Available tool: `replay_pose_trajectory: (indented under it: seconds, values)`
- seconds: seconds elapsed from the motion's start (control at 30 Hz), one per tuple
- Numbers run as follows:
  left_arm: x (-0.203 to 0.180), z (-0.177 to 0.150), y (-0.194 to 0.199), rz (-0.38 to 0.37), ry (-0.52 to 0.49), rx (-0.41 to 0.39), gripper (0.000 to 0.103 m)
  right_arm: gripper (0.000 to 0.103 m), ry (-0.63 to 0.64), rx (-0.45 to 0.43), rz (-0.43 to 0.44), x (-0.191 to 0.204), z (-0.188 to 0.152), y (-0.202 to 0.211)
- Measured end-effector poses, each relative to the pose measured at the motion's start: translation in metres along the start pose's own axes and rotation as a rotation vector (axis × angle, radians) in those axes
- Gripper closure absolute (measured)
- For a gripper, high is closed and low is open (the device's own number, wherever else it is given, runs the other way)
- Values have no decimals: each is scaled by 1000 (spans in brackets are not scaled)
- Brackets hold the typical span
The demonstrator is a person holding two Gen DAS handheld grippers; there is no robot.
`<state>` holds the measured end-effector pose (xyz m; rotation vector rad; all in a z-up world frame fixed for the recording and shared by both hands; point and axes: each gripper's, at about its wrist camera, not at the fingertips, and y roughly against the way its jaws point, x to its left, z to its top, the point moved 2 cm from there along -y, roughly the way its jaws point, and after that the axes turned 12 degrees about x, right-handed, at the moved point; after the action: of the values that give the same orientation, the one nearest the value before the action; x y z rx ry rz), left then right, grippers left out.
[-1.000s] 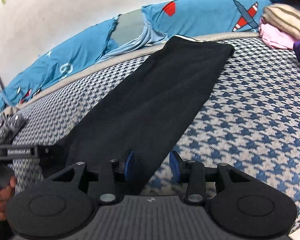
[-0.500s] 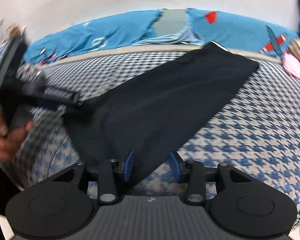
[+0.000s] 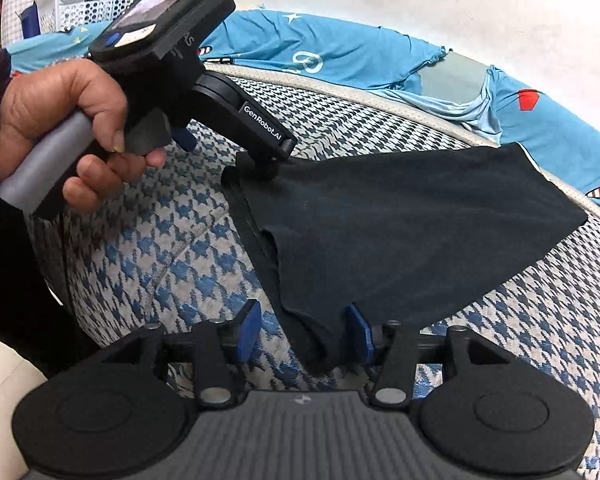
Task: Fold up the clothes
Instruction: 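Grasp the shirt edge with the right gripper and fold it over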
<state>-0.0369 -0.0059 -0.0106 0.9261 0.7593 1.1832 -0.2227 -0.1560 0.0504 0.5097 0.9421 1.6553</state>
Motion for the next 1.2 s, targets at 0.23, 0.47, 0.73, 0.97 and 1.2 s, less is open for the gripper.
replay_pose_trajectory:
  seconds: [0.23, 0.47, 0.73, 0.97, 1.2]
  values:
    - [12, 2, -1, 53, 48, 5, 0, 56, -32, -83, -18, -10, 8, 14]
    - [26, 2, 8, 9, 105, 3, 0, 55, 43, -72, -17, 2, 12, 6]
    - [32, -6, 20, -96, 109, 25, 0, 54, 117, -45, -37, 14, 17, -13]
    - [32, -11, 21, -216, 119, 90, 0, 49, 161, -64, -77, 20, 19, -21]
    - [28, -13, 19, -310, 123, 137, 0, 61, 179, -85, -85, 19, 27, -26]
